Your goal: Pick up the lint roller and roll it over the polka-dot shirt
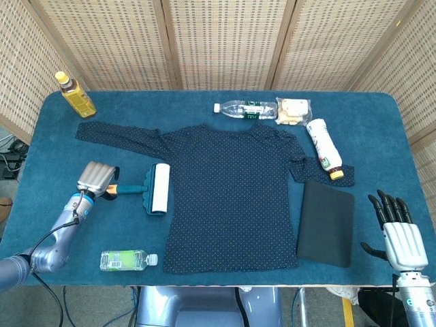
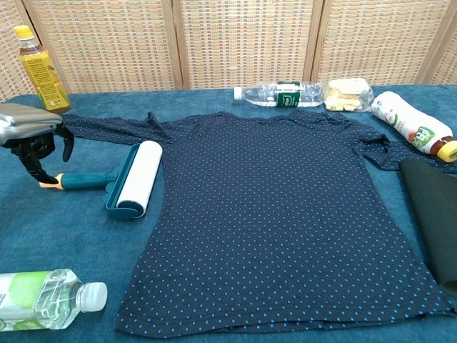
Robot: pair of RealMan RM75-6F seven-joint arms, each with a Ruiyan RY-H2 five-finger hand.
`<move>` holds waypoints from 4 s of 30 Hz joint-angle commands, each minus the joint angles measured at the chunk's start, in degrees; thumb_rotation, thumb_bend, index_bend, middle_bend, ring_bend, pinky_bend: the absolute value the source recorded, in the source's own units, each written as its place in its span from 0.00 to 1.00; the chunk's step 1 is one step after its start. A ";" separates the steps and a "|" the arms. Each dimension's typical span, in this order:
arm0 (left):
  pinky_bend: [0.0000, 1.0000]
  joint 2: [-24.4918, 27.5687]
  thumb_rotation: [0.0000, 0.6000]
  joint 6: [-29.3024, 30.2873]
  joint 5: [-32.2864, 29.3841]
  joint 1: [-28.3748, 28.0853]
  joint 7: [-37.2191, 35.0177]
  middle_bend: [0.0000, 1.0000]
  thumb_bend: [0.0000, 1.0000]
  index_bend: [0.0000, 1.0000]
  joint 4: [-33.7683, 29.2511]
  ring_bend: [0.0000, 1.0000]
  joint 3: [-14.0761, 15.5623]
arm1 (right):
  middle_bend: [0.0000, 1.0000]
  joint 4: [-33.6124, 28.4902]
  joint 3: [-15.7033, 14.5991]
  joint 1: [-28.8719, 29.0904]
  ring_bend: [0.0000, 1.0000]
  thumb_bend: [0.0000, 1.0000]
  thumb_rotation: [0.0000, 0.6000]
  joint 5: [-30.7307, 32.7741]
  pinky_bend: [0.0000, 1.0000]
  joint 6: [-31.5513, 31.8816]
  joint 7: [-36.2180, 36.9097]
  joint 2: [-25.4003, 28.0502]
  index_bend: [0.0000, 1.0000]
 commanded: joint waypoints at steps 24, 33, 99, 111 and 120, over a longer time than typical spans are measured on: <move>0.66 -8.60 1.00 -1.97 -2.65 -3.54 3.10 0.83 0.31 0.47 7.81 0.64 1.89 | 0.00 0.80 0.01 -0.13 0.00 0.11 1.00 -0.10 0.00 0.23 1.51 0.04 0.00; 0.66 -9.37 1.00 -0.66 -1.84 -3.20 2.82 0.84 0.63 0.56 7.85 0.65 2.26 | 0.00 0.47 0.25 -0.34 0.00 0.11 1.00 0.10 0.00 0.61 2.24 0.53 0.00; 0.64 -6.94 1.00 0.49 -55.17 -47.72 41.83 0.85 0.80 0.89 -9.65 0.65 15.83 | 0.00 3.21 1.17 0.45 0.00 0.11 1.00 3.13 0.00 -4.07 13.06 2.01 0.00; 0.64 -12.99 1.00 0.75 -59.45 -51.11 43.43 0.85 0.80 0.89 -4.68 0.65 11.68 | 0.00 3.30 1.40 0.34 0.00 0.11 1.00 3.17 0.00 -3.70 14.31 2.29 0.00; 0.64 -17.48 1.00 1.56 -64.87 -54.01 47.80 0.85 0.80 0.89 -1.43 0.65 9.21 | 0.00 3.40 1.52 0.27 0.00 0.11 1.00 3.70 0.00 -3.96 14.67 2.57 0.00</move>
